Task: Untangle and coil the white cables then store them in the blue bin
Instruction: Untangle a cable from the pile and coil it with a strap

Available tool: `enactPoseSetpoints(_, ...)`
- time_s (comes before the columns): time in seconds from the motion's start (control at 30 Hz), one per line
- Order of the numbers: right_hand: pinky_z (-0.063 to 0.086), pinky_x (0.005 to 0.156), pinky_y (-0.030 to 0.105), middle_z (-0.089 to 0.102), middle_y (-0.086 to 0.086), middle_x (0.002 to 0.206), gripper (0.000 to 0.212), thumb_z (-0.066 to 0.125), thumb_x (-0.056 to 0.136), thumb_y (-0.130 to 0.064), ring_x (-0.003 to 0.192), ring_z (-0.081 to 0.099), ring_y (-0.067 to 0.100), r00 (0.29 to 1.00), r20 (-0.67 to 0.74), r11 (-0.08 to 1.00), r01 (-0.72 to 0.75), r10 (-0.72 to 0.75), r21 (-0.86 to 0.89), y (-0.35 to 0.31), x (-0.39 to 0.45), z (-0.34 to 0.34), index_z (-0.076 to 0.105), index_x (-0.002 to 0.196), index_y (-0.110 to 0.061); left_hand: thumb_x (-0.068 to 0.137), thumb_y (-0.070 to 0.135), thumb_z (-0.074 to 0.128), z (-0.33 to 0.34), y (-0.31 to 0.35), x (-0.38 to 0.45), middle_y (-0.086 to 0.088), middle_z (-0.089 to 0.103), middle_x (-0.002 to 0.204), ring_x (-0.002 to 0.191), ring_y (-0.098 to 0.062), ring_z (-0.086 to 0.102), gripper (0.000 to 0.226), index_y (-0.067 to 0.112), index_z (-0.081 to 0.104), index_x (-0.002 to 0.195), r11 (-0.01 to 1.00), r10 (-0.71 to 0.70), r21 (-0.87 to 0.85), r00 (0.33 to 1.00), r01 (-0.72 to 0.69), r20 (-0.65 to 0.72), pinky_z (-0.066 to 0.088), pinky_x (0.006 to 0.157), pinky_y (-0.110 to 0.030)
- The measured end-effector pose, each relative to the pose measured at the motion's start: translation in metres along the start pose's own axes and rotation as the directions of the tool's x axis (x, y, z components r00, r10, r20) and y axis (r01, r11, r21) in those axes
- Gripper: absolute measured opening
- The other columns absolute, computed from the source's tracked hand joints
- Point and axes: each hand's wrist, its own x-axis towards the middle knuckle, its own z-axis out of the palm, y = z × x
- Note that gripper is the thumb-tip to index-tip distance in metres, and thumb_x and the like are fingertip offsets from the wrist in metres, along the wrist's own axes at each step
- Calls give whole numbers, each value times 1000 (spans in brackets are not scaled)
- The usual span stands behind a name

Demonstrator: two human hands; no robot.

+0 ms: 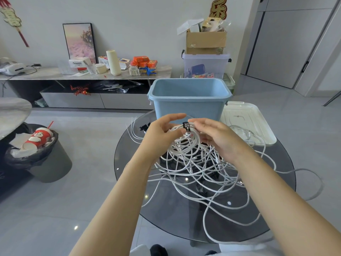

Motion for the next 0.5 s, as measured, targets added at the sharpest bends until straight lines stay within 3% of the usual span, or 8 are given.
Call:
enactPoseSetpoints(0.13,52,80,18,71,4,99,26,65,86,-10,89,68,10,995,15,987,99,-97,-125,1,-1,0,63,111,-16,88,4,63,5,-2,3,2,72,85,72,-5,68,27,11,66,113,999,7,-37,992,-12,-123,55,79,-23)
enactPoseSetpoints(0.23,55,70,18,71,6,89,25,65,85,-2,75,69,9,984,-84,982,145,-155,-120,1,2,4,65,109,-9,89,4,62,11,-1,5,2,71,80,64,-5,67,26,5,64,115,999,1,-36,985,-8,-173,56,65,-19)
enactPoseSetpoints(0.4,57,74,24,74,3,86,22,68,84,-7,75,70,11,938,-242,964,216,-249,-153,-6,12,-2,69,102,-19,87,28,68,8,1,18,4,67,105,87,-13,67,36,28,60,122,991,-9,130,991,26,-133,54,85,-32)
enactPoseSetpoints(0.5,57,74,24,73,3,84,21,69,83,-7,71,69,8,911,-296,954,242,-286,-176,-19,28,-13,70,103,-15,84,20,71,5,10,37,-2,67,100,83,-16,65,40,26,62,122,986,-7,164,986,35,-167,53,82,-33)
